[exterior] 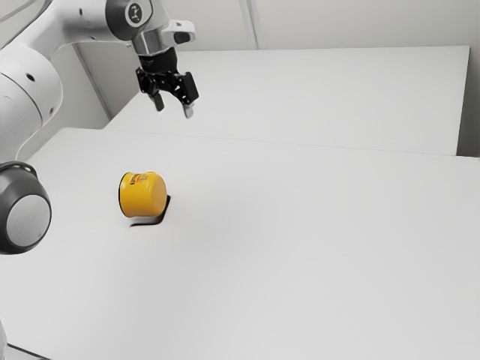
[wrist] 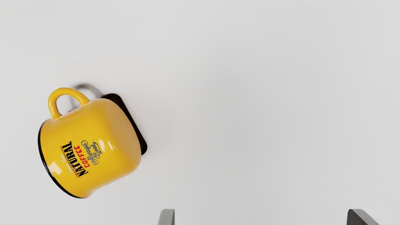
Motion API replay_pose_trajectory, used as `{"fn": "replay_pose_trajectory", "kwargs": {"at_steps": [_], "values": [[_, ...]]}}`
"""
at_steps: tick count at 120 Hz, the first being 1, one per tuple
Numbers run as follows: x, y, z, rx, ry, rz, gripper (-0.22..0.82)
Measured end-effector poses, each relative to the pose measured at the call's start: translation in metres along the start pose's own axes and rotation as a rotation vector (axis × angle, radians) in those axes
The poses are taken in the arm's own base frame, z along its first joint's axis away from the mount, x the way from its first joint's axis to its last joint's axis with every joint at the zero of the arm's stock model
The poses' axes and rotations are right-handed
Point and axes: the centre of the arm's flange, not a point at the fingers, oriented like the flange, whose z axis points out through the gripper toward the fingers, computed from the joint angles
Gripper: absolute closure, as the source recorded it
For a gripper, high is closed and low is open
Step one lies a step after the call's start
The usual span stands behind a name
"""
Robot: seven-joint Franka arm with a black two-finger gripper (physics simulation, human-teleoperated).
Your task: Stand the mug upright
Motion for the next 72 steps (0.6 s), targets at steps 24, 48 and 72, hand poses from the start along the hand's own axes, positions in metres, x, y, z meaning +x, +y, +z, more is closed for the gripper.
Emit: {"fn": "replay_pose_trajectory", "kwargs": {"at_steps": [24,48,72], "values": [[-0.001,-0.005,0.001,0.003,0.007,0.006,0.00],[-0.053,-0.047,0.026,-0.069,0.012,-0.141,0.00],[-0.094,-0.100,0.059,-0.140,0.112,-0.366,0.00]]}}
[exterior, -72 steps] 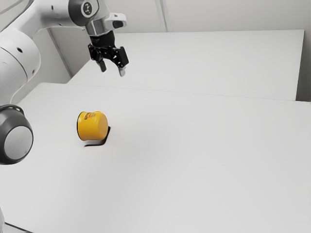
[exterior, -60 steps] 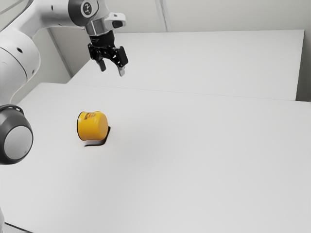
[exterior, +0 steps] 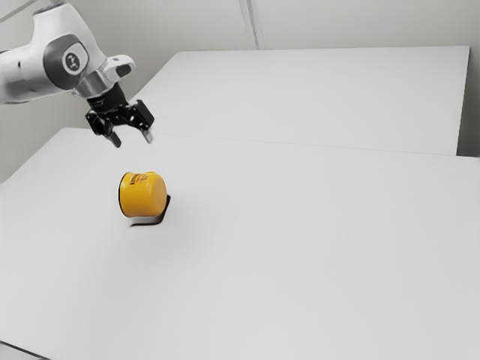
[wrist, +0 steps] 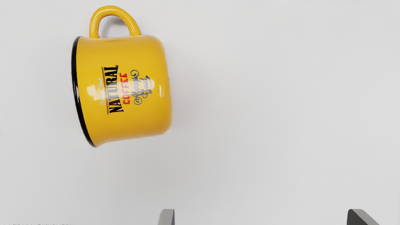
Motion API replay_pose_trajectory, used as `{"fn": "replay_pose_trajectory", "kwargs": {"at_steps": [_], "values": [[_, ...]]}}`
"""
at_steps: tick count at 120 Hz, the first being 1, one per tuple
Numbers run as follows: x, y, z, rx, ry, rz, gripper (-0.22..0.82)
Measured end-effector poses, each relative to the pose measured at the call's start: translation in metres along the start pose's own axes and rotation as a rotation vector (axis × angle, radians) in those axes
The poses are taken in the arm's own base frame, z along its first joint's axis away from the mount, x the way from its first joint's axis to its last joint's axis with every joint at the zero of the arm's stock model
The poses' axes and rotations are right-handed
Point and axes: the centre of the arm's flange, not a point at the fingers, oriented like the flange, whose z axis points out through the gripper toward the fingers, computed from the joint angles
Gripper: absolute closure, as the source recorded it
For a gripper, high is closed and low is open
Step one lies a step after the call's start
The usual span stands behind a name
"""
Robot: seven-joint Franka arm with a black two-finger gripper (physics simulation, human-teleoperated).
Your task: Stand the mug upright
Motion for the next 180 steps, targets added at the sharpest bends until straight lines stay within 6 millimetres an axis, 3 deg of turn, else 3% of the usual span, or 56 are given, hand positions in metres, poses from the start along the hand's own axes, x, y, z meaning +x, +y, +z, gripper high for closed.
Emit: {"fn": "replay_pose_trajectory", "kwargs": {"at_steps": [12,25,40,54,65,100,131,180], "values": [[-0.011,-0.027,-0.002,-0.022,0.058,-0.116,0.00],[-0.033,-0.039,-0.001,-0.059,0.108,-0.210,0.00],[-0.066,-0.080,0.007,-0.128,0.154,-0.383,0.00],[-0.086,-0.123,0.030,-0.248,0.156,-0.575,0.00],[-0.092,-0.139,0.047,-0.363,0.152,-0.694,0.00],[-0.069,-0.151,0.106,-0.581,0.119,-0.894,0.00],[-0.035,-0.187,0.123,-0.594,0.113,-0.899,0.00],[-0.012,-0.237,0.140,-0.656,0.045,-0.789,0.00]]}}
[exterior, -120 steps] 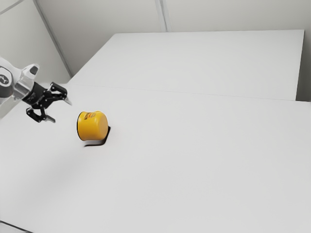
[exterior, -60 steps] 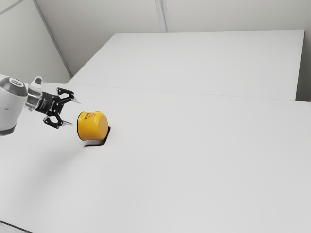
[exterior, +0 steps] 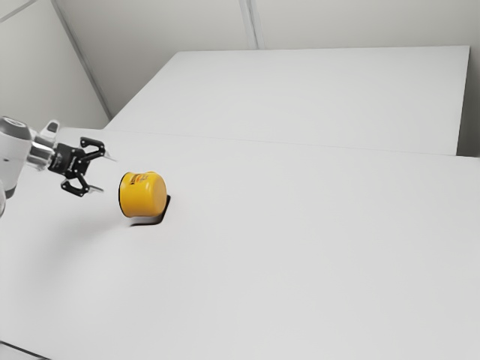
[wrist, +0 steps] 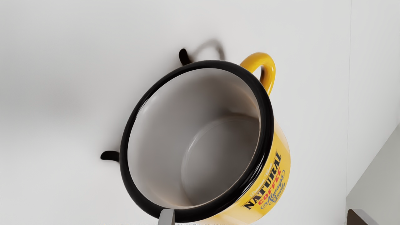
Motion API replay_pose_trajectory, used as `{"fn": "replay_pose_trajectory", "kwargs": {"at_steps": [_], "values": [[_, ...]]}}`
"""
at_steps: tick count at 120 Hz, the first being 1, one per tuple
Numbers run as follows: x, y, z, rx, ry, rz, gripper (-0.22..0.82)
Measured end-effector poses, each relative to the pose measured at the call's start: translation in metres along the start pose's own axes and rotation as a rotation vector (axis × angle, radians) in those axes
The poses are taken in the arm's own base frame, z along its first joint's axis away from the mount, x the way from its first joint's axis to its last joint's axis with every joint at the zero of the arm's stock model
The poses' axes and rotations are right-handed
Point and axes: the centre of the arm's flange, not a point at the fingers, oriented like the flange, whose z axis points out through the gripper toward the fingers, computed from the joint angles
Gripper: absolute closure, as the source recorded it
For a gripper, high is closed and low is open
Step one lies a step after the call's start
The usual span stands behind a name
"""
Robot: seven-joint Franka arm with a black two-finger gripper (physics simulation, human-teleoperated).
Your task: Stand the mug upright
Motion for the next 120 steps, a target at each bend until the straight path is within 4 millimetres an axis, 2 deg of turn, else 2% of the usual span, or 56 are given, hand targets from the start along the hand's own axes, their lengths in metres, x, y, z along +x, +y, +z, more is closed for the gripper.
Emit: {"fn": "replay_pose_trajectory", "kwargs": {"at_steps": [30,48,75,92,109,120], "values": [[0.022,-0.012,0.019,-0.038,-0.106,0.079,0.00],[0.039,-0.011,0.026,-0.058,-0.139,0.138,0.00],[0.067,-0.015,0.054,-0.097,-0.192,0.204,0.00],[0.069,-0.002,0.075,-0.128,-0.222,0.255,0.00],[0.069,-0.002,0.084,-0.147,-0.235,0.276,0.01],[0.068,-0.003,0.088,-0.152,-0.239,0.289,0.05]]}}
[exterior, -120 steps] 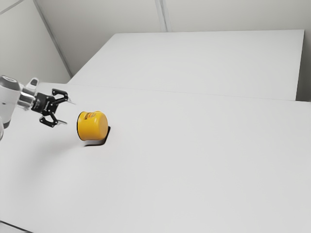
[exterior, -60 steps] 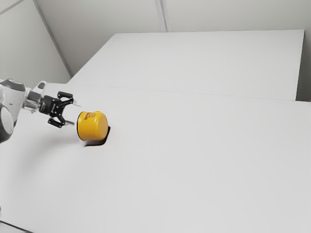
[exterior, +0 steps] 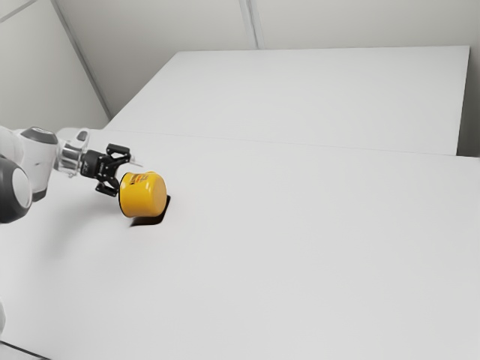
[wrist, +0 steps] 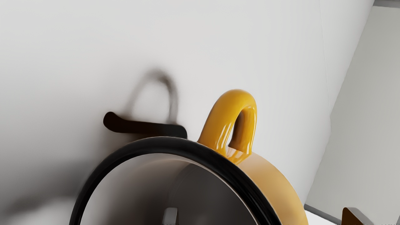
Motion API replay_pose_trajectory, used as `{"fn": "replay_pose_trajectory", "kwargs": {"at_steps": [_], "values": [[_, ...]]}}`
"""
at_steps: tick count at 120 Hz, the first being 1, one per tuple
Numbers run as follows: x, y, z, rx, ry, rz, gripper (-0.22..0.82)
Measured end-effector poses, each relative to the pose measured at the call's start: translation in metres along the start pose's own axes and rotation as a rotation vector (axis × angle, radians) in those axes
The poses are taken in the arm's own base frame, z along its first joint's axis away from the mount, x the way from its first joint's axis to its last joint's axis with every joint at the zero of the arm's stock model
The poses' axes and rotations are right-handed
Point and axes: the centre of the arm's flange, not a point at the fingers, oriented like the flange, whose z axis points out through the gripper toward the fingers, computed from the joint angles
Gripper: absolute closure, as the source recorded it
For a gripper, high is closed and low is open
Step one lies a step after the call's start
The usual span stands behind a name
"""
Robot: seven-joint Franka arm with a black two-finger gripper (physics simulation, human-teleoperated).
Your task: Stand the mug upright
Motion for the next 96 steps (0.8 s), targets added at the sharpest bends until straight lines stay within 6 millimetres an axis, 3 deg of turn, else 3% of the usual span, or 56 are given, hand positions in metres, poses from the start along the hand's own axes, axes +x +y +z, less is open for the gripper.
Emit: {"fn": "replay_pose_trajectory", "kwargs": {"at_steps": [52,96], "values": [[-0.001,0.001,0.010,-0.005,-0.013,0.055,0.49],[-0.001,0.029,0.026,-0.024,-0.026,0.127,0.73]]}}
